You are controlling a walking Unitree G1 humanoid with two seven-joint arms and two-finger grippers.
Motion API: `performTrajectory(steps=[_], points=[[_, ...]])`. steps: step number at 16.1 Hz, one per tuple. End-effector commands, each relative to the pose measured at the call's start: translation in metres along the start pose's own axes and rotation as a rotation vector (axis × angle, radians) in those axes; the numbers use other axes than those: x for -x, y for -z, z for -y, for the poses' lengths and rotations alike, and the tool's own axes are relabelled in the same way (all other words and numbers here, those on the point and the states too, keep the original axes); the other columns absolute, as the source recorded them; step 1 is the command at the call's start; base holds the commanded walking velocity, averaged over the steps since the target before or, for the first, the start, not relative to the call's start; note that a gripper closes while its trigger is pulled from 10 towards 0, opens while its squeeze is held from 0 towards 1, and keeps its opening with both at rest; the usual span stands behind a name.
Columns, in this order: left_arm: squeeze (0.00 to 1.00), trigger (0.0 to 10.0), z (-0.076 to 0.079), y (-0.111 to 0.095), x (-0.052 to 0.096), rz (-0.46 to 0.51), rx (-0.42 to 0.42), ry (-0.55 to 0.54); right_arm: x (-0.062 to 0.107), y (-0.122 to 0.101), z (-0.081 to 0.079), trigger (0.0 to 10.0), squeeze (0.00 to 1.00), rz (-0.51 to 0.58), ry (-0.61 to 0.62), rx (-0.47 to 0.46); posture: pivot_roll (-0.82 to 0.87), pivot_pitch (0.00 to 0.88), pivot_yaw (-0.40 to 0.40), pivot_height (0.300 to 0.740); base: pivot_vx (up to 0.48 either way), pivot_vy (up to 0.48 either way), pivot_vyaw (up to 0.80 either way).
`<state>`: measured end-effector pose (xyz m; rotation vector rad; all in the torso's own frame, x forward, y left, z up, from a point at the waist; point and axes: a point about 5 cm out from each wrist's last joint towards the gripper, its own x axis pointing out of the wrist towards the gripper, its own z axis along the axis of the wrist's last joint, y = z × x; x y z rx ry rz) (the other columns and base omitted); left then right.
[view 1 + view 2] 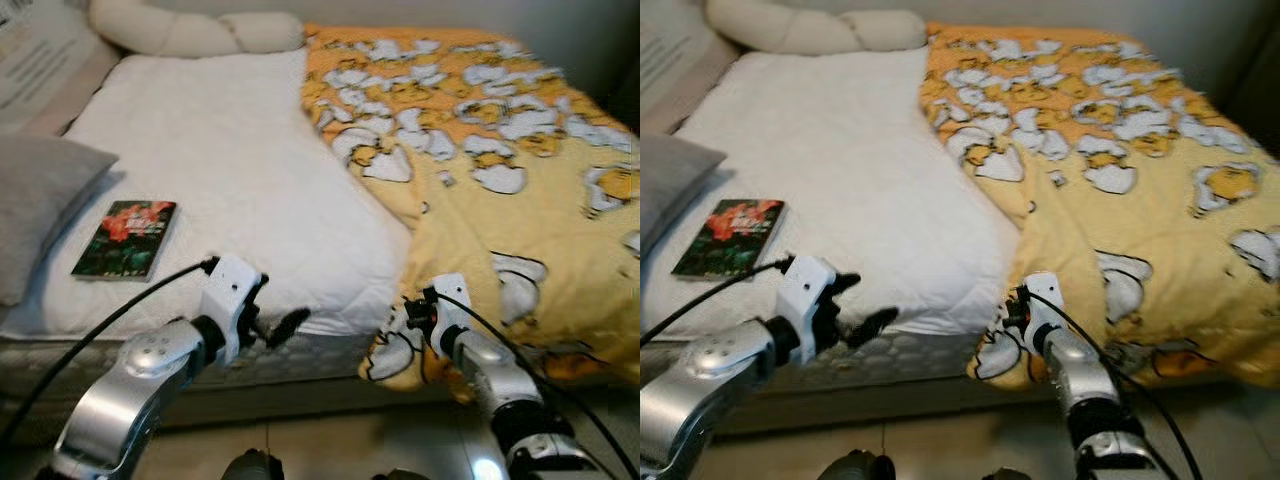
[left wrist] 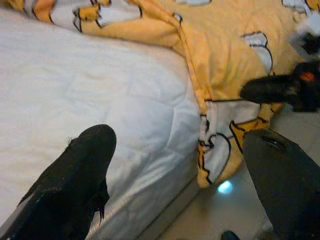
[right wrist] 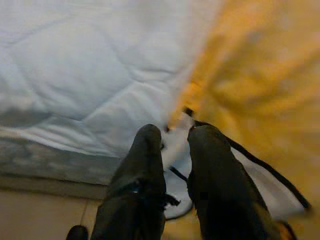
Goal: Clean up the room
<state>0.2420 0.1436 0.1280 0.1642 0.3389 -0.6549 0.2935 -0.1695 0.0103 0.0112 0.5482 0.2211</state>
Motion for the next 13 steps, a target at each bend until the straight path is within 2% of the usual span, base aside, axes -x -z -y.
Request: performTrajectory(steps=[1, 2, 5, 8, 13], points=[[0.0, 10.0, -0.005, -0.003, -0.002, 0.015, -0.002, -0.039, 0.002, -0.002, 0.002, 10.0, 1.0, 0.016, 0.043, -0.025, 0.02, 0.0, 0.016, 0.74, 0.0, 0.0, 0.0], [0.0, 10.0, -0.008, -0.007, -0.005, 0.047, 0.015, -0.076, 0.004, -0.004, -0.009, 10.0, 1.0, 0.046, 0.047, -0.062, 0.01, 0.0, 0.022, 0.74, 0.0, 0.0, 0.0], [0.0, 10.0, -0.01, -0.008, -0.009, 0.053, 0.03, -0.103, 0.009, -0.002, -0.021, 10.0, 1.0, 0.06, 0.067, -0.082, -0.01, 0.0, 0.046, 0.74, 0.0, 0.0, 0.0], [0.0, 10.0, -0.01, -0.012, -0.013, 0.087, 0.046, -0.118, 0.014, 0.001, -0.02, 10.0, 1.0, 0.055, 0.085, -0.088, -0.01, 0.0, 0.052, 0.74, 0.0, 0.0, 0.0], [0.0, 10.0, -0.012, -0.001, -0.011, 0.095, 0.079, -0.246, 0.038, -0.009, -0.018, 10.0, 1.0, 0.154, 0.093, -0.092, -0.02, 0.0, 0.025, 0.74, 0.0, 0.0, 0.0]])
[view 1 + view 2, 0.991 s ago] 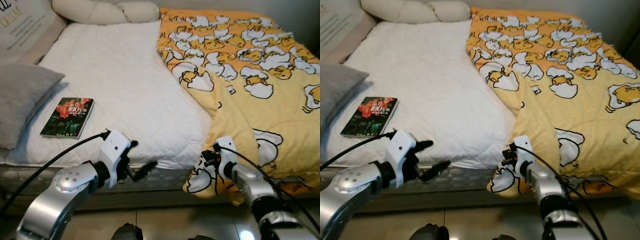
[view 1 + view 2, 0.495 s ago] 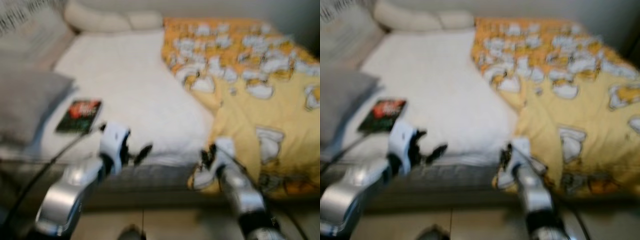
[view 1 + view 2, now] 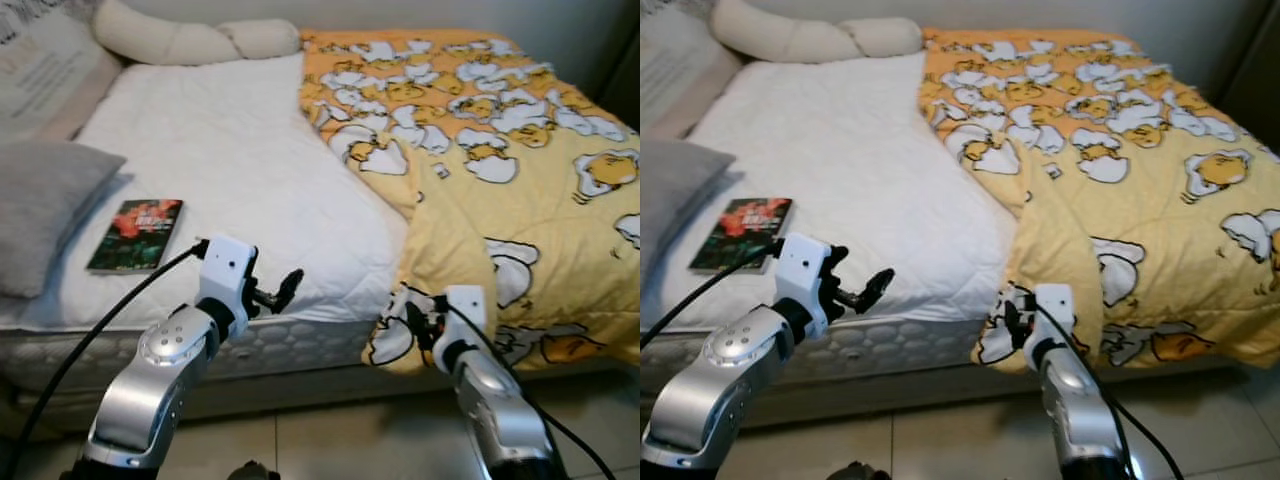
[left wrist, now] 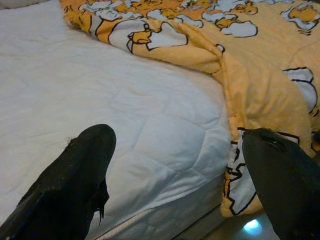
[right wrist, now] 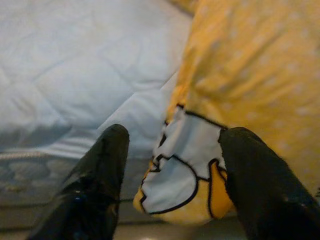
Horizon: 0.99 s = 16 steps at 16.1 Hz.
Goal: Clean up the room
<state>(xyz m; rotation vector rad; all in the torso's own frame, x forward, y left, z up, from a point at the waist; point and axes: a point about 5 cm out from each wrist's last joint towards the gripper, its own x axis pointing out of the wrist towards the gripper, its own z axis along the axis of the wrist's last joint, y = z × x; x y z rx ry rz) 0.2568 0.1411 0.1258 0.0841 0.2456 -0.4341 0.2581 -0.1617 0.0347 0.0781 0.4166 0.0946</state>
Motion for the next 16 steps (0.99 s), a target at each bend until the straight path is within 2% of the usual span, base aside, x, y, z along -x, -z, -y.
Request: performTrajectory(steps=[1, 4, 6, 12, 13, 16], points=[[0.0, 10.0, -0.006, 0.004, 0.002, -0.002, -0.003, -0.05, 0.003, -0.008, -0.002, 10.0, 1.0, 0.031, -0.01, -0.015, -0.02, 0.0, 0.015, 0.74, 0.0, 0.0, 0.0], [0.0, 10.0, -0.005, 0.003, 0.004, 0.026, 0.027, -0.081, 0.014, -0.025, -0.009, 10.0, 1.0, 0.126, -0.041, -0.032, -0.02, 0.0, 0.002, 0.74, 0.0, 0.0, 0.0], [0.0, 10.0, -0.003, 0.002, 0.004, 0.046, 0.041, -0.089, 0.018, -0.032, -0.013, 10.0, 1.0, 0.131, -0.066, 0.028, -0.02, 0.0, -0.005, 0.74, 0.0, 0.0, 0.0], [0.0, 10.0, -0.006, 0.0, 0.003, 0.07, 0.058, -0.099, 0.022, -0.039, -0.004, 10.0, 1.0, 0.139, -0.035, 0.06, -0.03, 0.0, -0.013, 0.74, 0.0, 0.0, 0.0], [0.0, 10.0, -0.006, 0.0, 0.003, 0.079, 0.064, -0.101, 0.024, -0.043, -0.002, 10.0, 0.0, 0.151, -0.033, 0.066, -0.03, 0.0, -0.019, 0.74, 0.259, 0.0, 0.0], [0.0, 10.0, -0.006, -0.001, 0.003, 0.092, 0.074, -0.109, 0.026, -0.05, -0.001, 10.0, 0.0, 0.182, -0.047, 0.069, -0.03, 0.0, -0.03, 0.74, 0.281, 0.0, 0.0]])
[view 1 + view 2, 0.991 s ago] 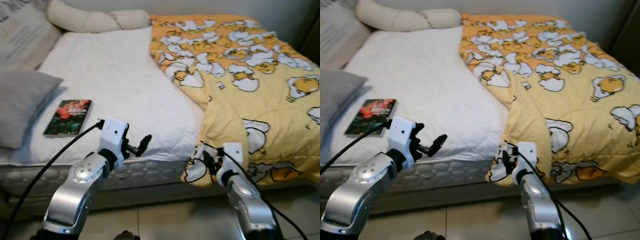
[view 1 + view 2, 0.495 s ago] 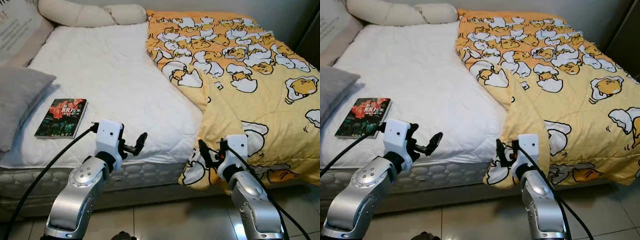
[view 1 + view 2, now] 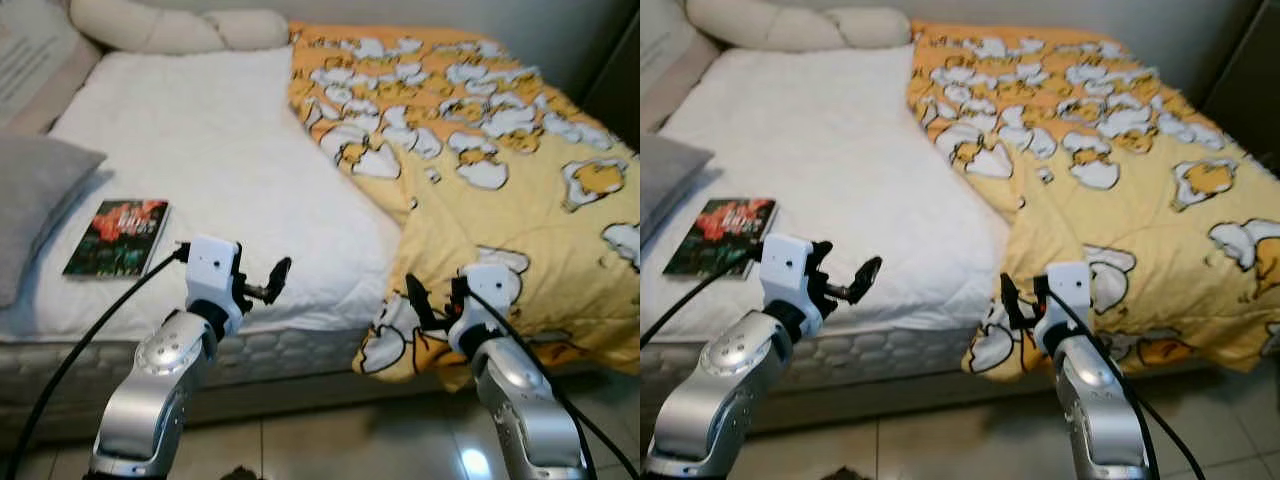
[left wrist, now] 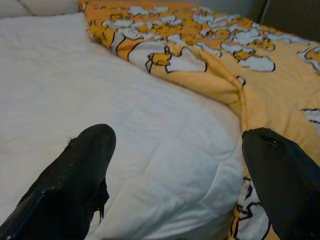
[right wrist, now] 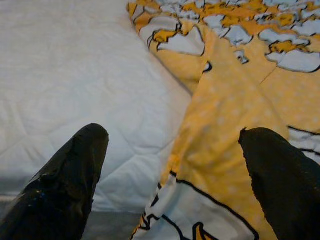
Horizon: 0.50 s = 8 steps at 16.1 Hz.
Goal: Clean up the room
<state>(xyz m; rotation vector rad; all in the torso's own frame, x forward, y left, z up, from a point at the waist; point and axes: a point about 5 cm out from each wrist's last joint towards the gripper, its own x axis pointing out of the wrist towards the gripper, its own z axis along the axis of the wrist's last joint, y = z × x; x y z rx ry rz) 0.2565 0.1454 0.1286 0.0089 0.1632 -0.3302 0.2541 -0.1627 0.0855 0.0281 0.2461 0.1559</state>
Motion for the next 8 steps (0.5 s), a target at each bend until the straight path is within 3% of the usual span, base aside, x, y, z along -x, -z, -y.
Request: performTrajectory(steps=[1, 4, 8], points=[[0.0, 10.0, -0.0021, 0.0015, 0.0003, 0.003, 0.009, -0.015, 0.0016, -0.0051, 0.003, 10.0, 0.0, 0.005, -0.006, -0.015, -0.03, 0.0, -0.032, 0.74, 0.296, 0.0, 0.0], [0.0, 10.0, -0.002, 0.0011, -0.0003, 0.011, 0.006, -0.021, 0.0005, -0.0069, 0.0018, 10.0, 0.0, 0.005, -0.019, -0.018, -0.03, 0.0, -0.036, 0.74, 0.308, 0.0, -0.79], [0.0, 10.0, -0.008, 0.0009, 0.002, 0.013, -0.005, -0.035, -0.0003, -0.0111, 0.0031, 10.0, 0.0, 0.024, -0.017, -0.041, -0.02, 0.0, -0.021, 0.74, 0.333, 0.0, 0.0]])
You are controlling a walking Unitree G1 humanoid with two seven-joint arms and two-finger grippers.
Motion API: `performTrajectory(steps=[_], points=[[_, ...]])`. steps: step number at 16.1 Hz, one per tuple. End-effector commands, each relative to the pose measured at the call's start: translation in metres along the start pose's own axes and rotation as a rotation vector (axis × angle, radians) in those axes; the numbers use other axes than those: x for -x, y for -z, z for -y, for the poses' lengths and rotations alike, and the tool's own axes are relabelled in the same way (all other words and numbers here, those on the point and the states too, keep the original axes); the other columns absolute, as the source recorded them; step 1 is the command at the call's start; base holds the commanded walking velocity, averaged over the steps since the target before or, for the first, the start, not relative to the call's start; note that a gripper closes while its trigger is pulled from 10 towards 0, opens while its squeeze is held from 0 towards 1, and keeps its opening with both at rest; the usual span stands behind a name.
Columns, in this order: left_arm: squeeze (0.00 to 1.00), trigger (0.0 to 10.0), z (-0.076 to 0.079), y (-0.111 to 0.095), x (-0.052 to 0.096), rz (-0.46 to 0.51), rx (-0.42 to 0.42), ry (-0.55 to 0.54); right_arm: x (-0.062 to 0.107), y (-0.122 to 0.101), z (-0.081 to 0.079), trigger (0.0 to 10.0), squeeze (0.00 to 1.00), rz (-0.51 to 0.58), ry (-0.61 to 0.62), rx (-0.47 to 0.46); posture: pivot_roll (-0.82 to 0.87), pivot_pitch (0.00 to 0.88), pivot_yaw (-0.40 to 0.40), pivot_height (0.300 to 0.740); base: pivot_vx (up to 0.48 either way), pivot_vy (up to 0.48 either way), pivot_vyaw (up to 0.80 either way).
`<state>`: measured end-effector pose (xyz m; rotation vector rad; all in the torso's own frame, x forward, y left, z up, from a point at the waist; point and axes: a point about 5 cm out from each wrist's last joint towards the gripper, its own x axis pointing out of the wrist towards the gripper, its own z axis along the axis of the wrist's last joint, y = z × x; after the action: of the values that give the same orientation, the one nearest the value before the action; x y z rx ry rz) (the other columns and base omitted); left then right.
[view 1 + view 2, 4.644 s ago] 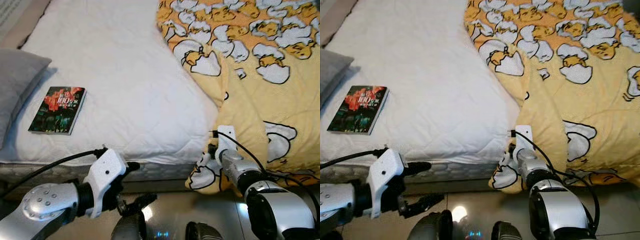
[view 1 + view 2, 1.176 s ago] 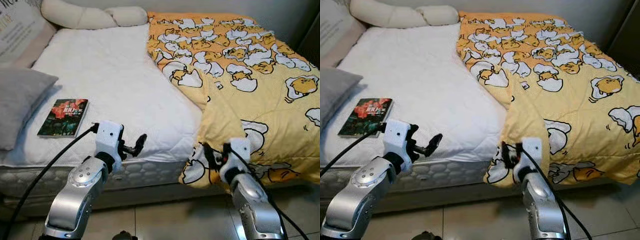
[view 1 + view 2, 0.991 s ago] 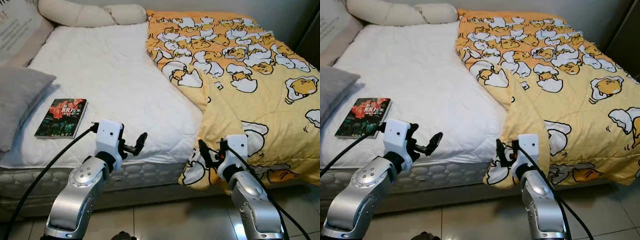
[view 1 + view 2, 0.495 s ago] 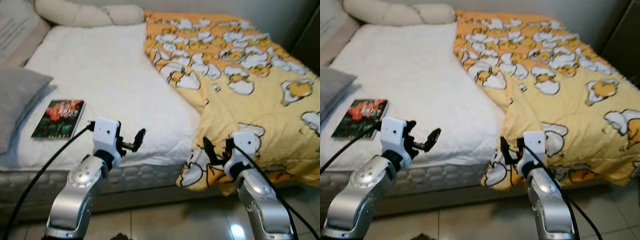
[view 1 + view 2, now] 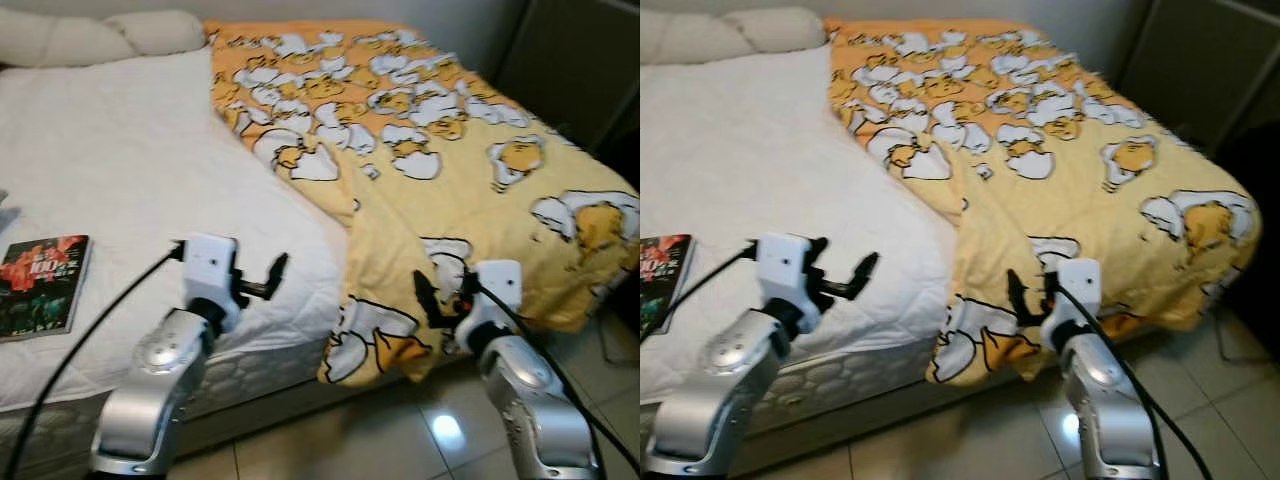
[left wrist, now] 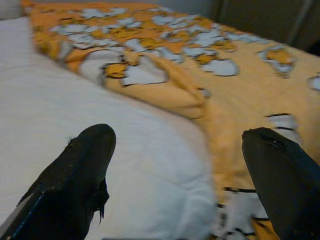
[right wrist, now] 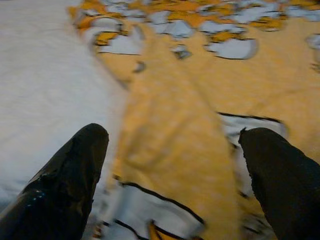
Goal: Clean up the room
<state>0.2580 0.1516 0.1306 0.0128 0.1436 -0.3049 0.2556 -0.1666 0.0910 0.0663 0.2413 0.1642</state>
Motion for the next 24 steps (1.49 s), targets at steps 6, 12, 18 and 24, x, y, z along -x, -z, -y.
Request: performTrajectory(steps=[6, 12, 18, 24], points=[[0.0, 10.0, -0.009, 0.0, 0.007, -0.003, -0.017, -0.035, 0.001, 0.004, 0.006, 10.0, 0.0, -0.035, 0.005, 0.015, 0.01, 0.0, -0.027, 0.74, 0.344, 0.0, 0.49], [0.0, 10.0, -0.008, 0.001, 0.008, -0.014, -0.021, -0.02, 0.002, 0.007, 0.005, 10.0, 0.0, -0.043, 0.031, -0.016, 0.0, 0.0, -0.012, 0.74, 0.346, 0.0, 0.0], [0.0, 10.0, -0.005, 0.003, 0.01, -0.037, -0.015, 0.004, -0.005, 0.023, 0.0, 10.0, 0.97, -0.178, -0.031, 0.023, 0.01, 0.0, -0.01, 0.74, 0.169, 0.0, 0.0], [0.0, 10.0, -0.003, 0.013, 0.019, -0.157, -0.105, 0.165, -0.036, 0.043, -0.006, 10.0, 1.0, -0.391, 0.014, 0.054, 0.04, 0.0, -0.008, 0.74, 0.0, 0.0, 0.0]])
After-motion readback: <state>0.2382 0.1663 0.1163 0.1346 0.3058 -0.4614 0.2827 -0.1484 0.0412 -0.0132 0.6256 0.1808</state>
